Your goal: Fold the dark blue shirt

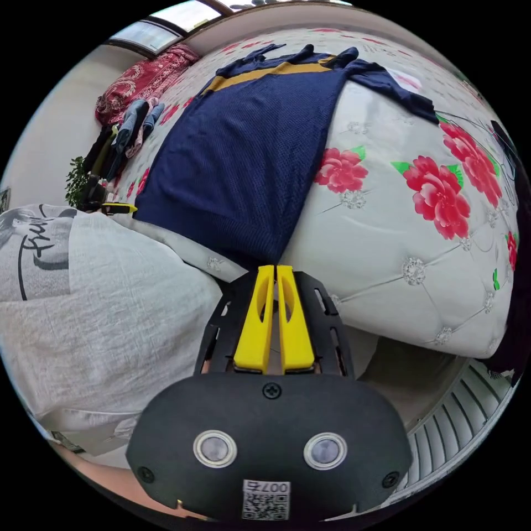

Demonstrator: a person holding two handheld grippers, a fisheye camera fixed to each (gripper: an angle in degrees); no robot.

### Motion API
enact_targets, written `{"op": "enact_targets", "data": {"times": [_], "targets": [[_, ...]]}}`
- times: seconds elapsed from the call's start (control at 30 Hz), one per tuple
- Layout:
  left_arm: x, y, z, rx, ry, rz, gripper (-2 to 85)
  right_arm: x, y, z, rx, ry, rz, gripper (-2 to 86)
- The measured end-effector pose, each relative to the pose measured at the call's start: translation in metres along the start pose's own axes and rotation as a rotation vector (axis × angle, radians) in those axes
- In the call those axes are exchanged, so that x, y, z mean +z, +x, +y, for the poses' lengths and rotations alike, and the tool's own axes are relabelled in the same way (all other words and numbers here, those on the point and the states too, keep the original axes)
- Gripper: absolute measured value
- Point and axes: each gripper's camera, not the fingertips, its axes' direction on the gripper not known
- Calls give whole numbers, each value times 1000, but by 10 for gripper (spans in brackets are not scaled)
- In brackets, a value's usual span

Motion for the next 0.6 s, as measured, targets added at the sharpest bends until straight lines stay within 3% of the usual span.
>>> {"op": "enact_targets", "data": {"times": [0.2, 0.33, 0.47, 0.6], "targets": [[-1, -6, 1, -37, 19, 7, -10, -12, 22, 11, 27, 130, -127, 45], [-22, -8, 7, -75, 148, 55, -10, -57, 65, 17, 160, 393, -133, 75], [-41, 0, -18, -73, 256, 104, -10, -84, 117, -15, 268, 558, -71, 88], [-50, 25, -66, 11, 275, 81, -10, -91, 162, -65, 322, 574, 16, 93]]}}
